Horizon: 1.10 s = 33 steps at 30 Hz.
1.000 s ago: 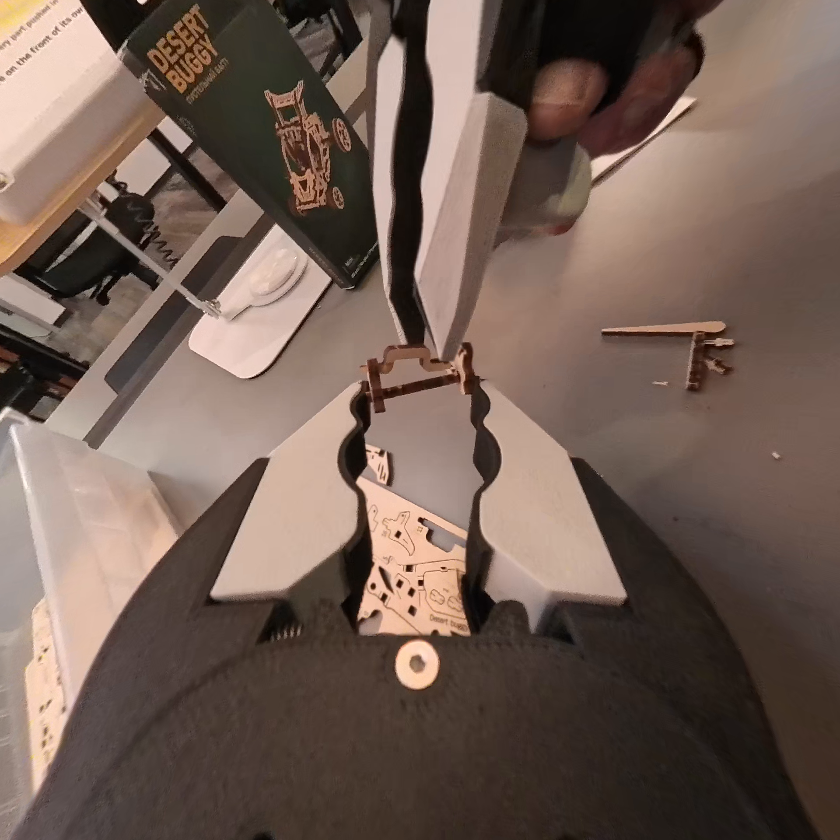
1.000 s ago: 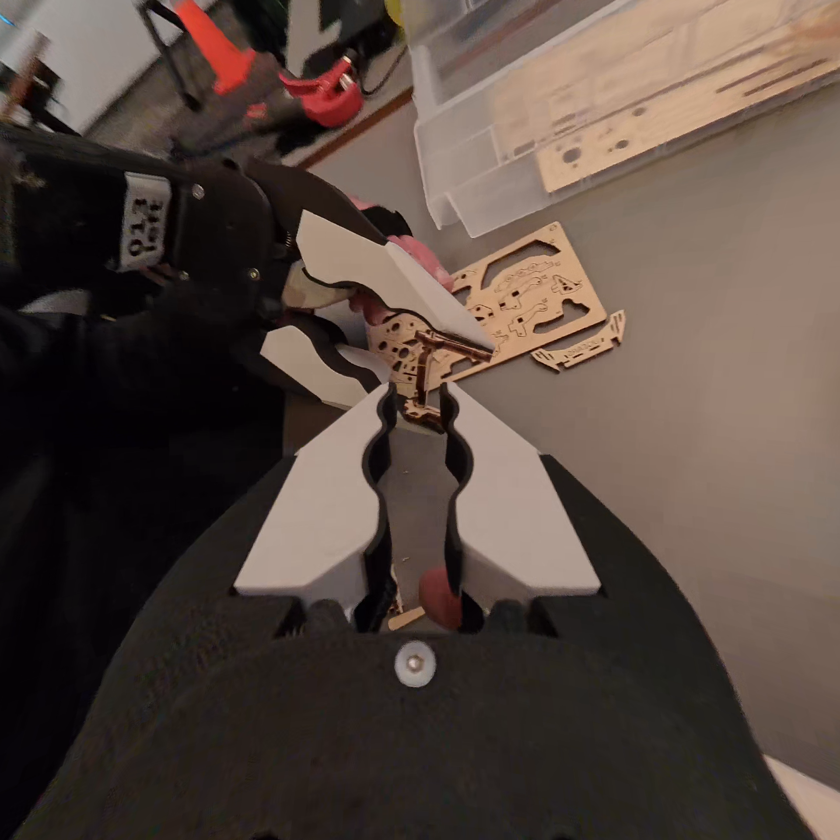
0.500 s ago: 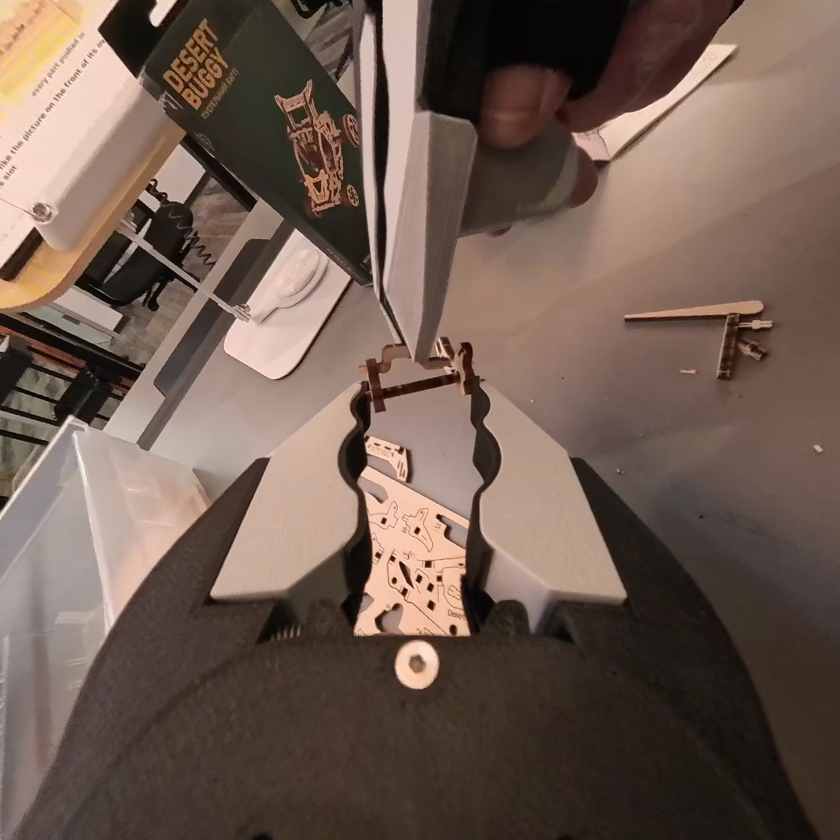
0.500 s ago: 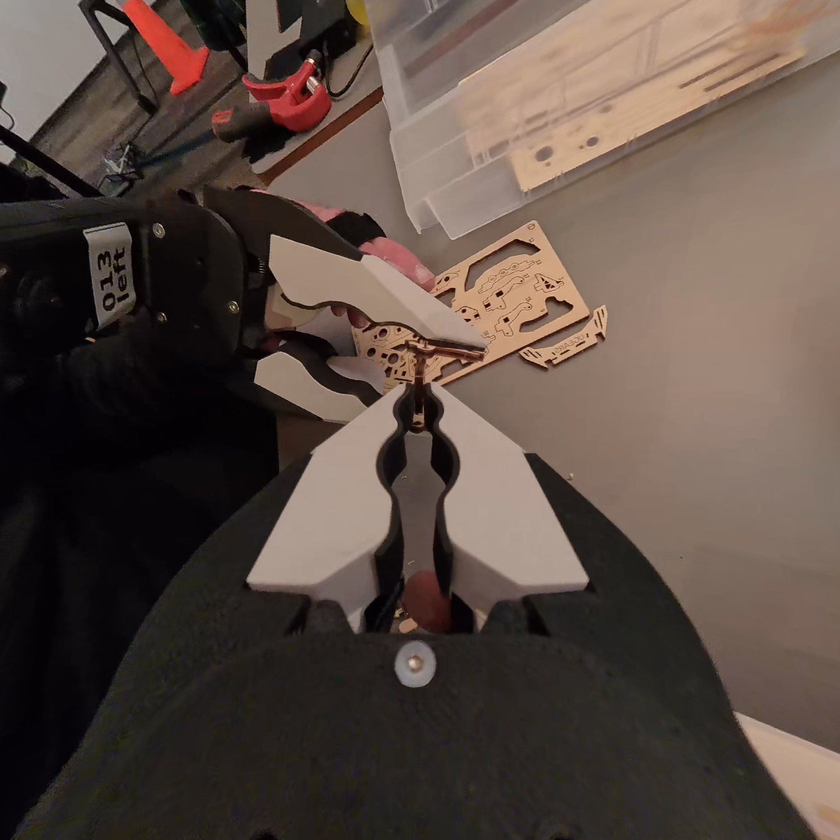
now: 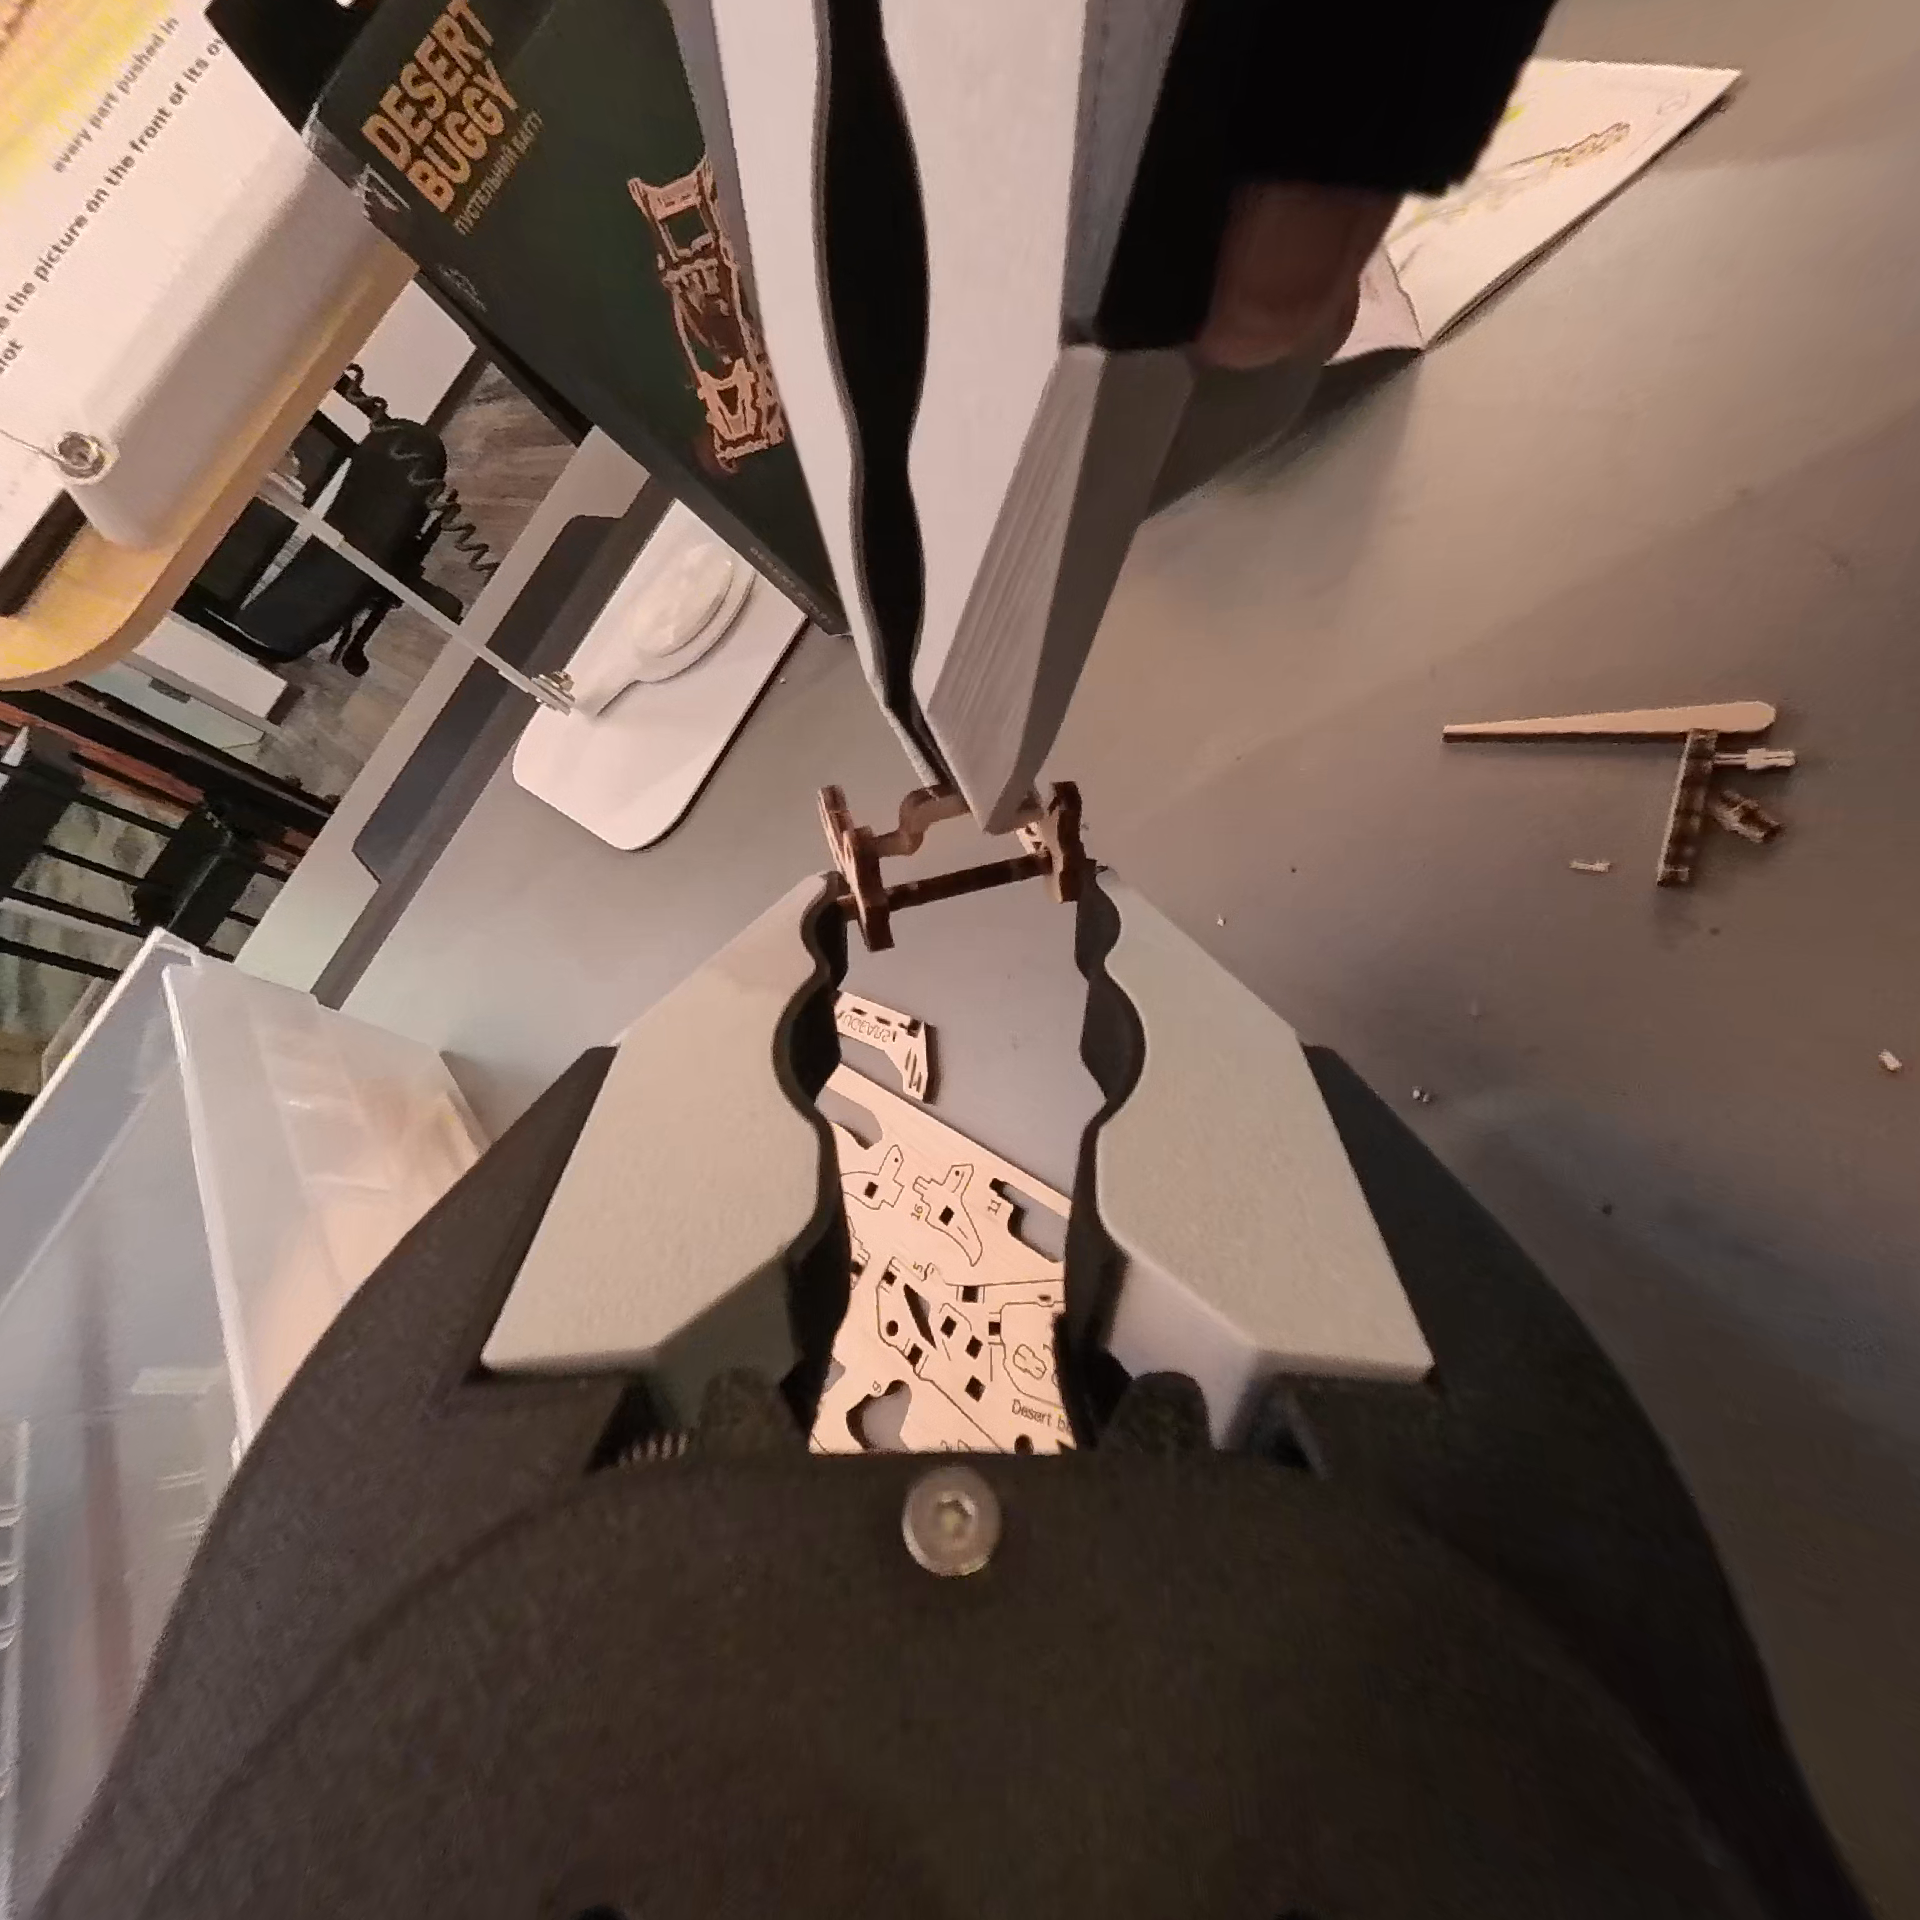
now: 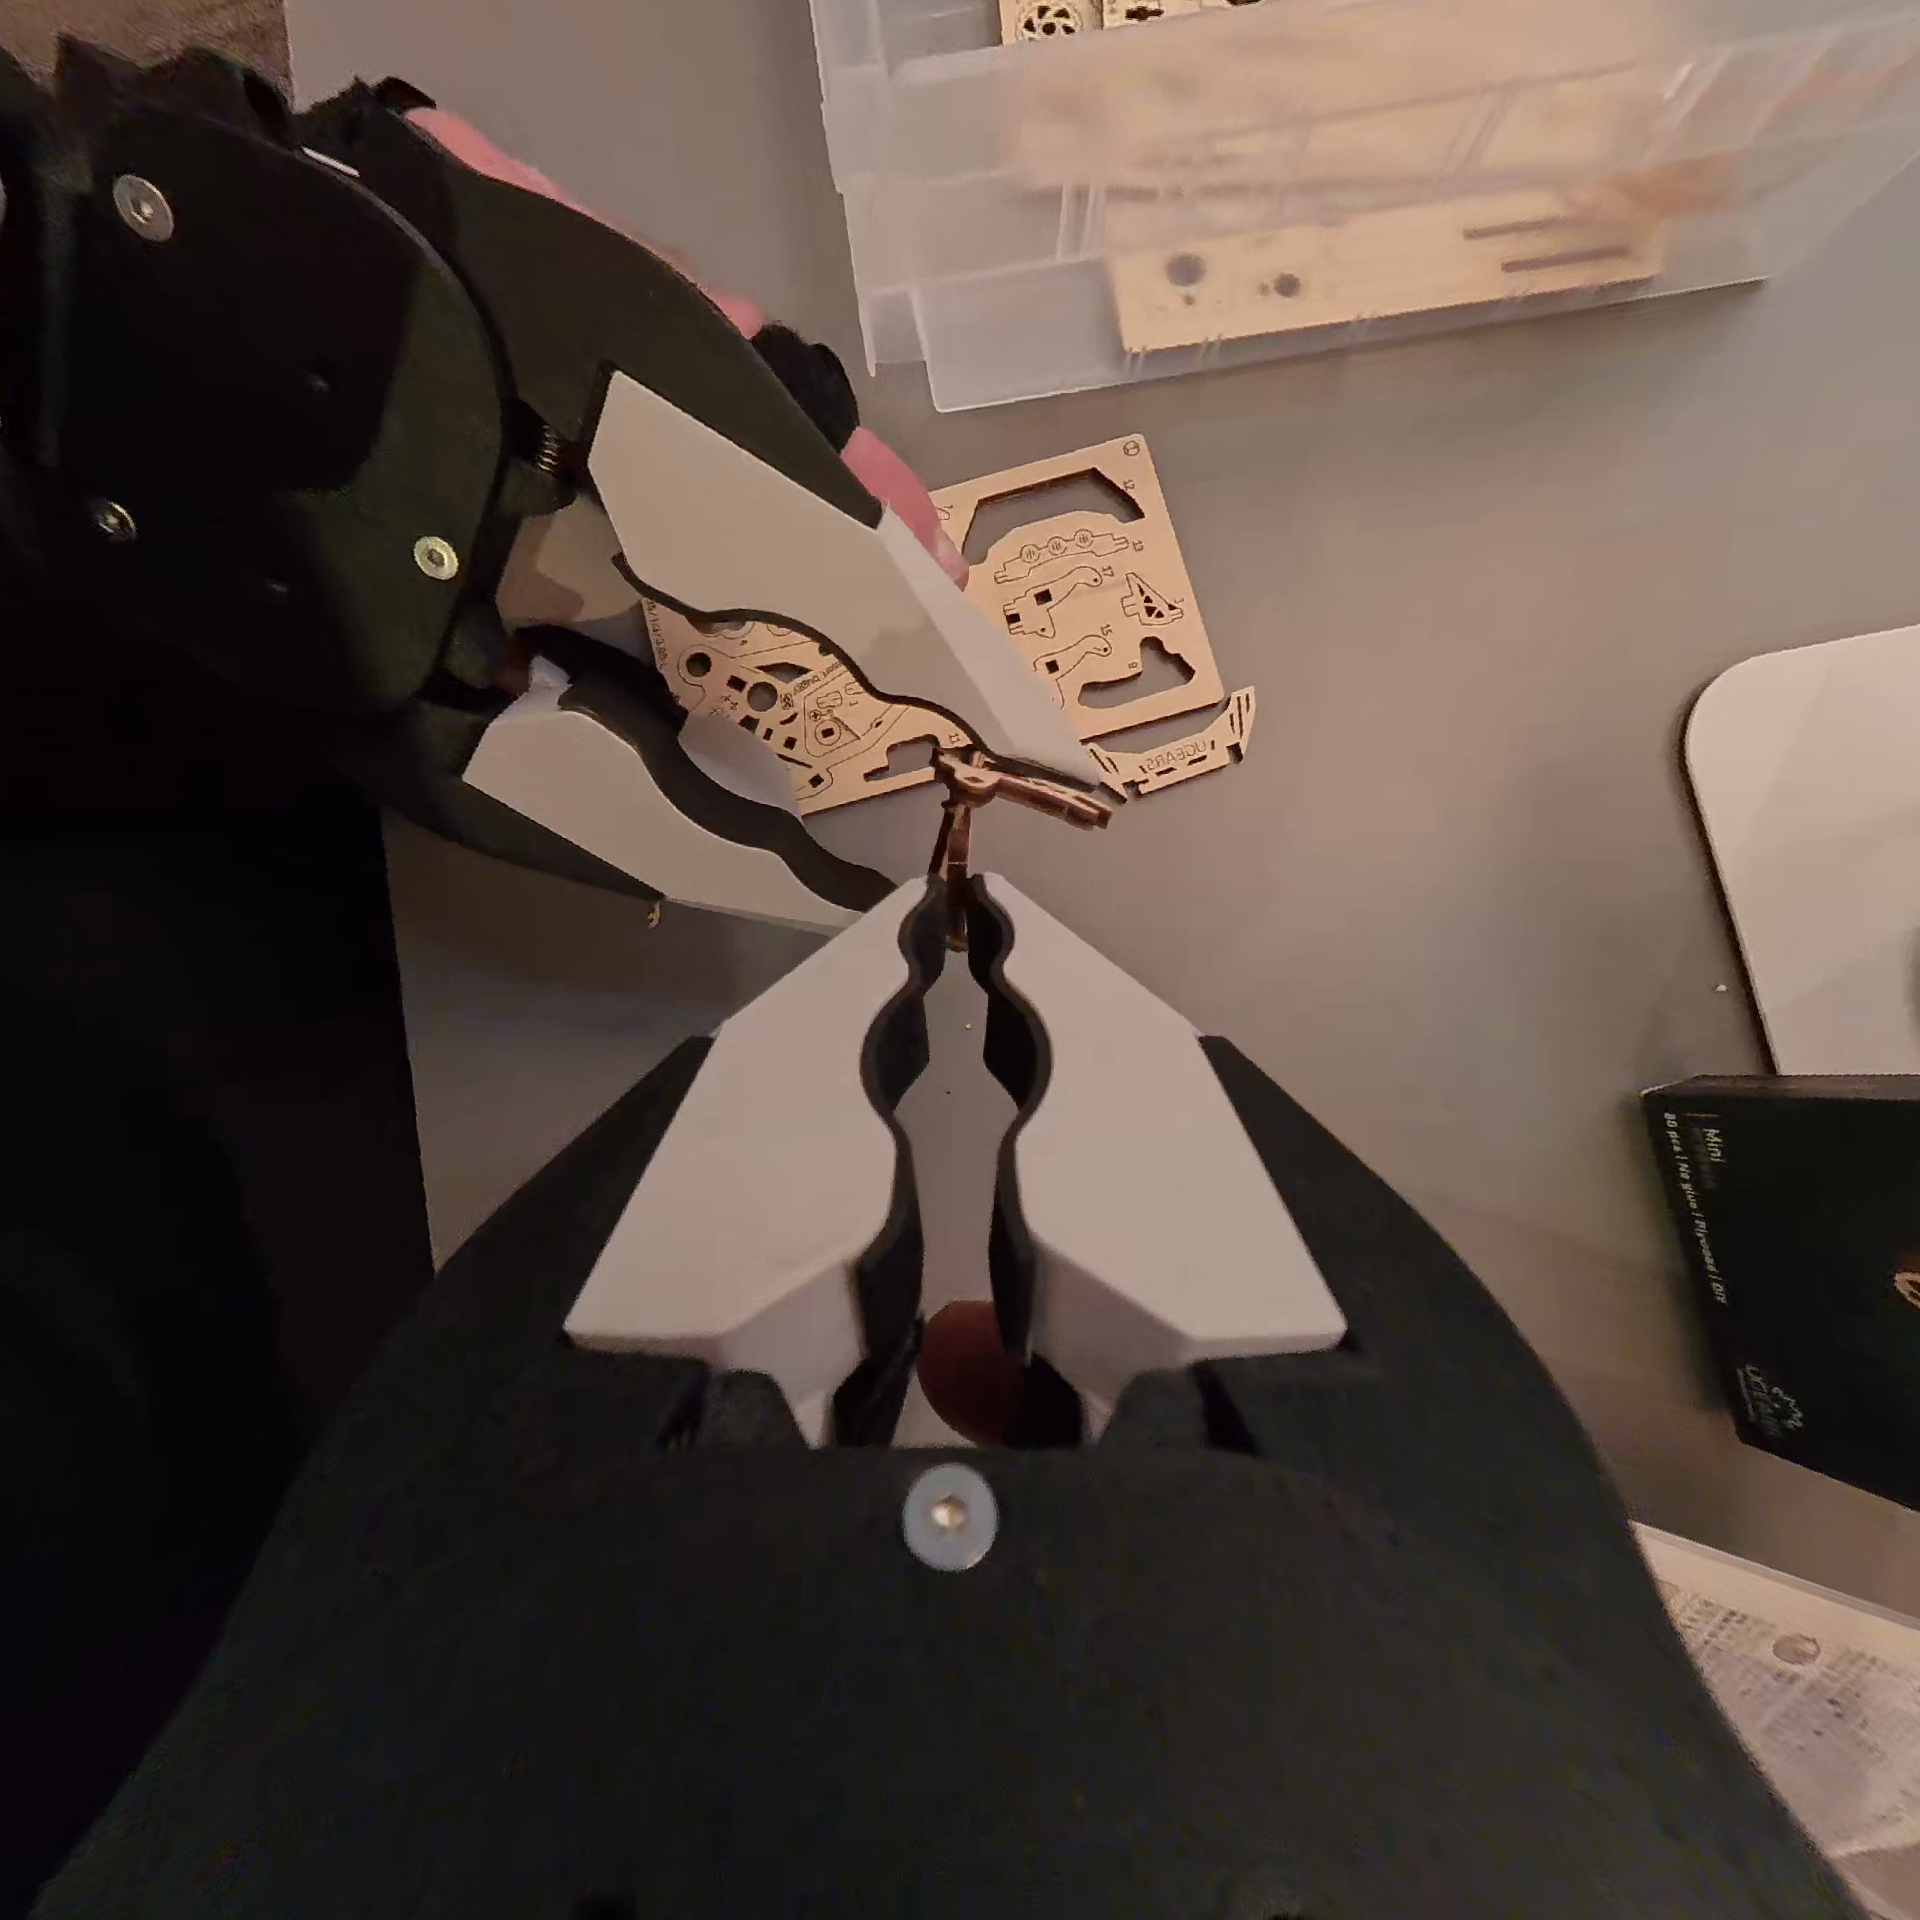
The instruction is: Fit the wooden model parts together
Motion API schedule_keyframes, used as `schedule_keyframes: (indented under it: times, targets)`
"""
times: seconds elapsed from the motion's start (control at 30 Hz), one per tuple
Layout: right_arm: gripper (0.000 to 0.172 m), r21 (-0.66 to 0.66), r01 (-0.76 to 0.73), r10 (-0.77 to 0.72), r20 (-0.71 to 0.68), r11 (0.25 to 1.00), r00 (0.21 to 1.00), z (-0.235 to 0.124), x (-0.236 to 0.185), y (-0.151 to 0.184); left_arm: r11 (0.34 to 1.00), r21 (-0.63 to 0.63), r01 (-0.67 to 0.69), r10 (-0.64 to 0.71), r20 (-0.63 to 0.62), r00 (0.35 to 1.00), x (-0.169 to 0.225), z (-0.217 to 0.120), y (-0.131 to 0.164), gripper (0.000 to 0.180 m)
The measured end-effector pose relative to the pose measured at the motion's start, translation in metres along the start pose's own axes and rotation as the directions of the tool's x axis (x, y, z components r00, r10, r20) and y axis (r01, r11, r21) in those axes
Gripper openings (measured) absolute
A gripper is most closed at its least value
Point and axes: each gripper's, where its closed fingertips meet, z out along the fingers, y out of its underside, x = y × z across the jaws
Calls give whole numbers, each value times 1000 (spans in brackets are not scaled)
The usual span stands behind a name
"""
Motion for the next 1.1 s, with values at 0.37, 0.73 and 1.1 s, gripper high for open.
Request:
schedule_keyframes:
  times: [0.37,0.73,1.1]
  targets:
    - [2,-13,-3,4,62,1000,998,-6,0,-2,1000,17,22,-22,1,1000,-2,-2,-2,42]
    - [1,241,-420,220,574,875,789,-38,-9,-25,962,244,122,-96,-118,988,0,-17,-27,42]
    - [0,302,-517,105,780,801,617,-55,-27,-26,906,377,191,-89,-272,958,9,-36,-52,42]
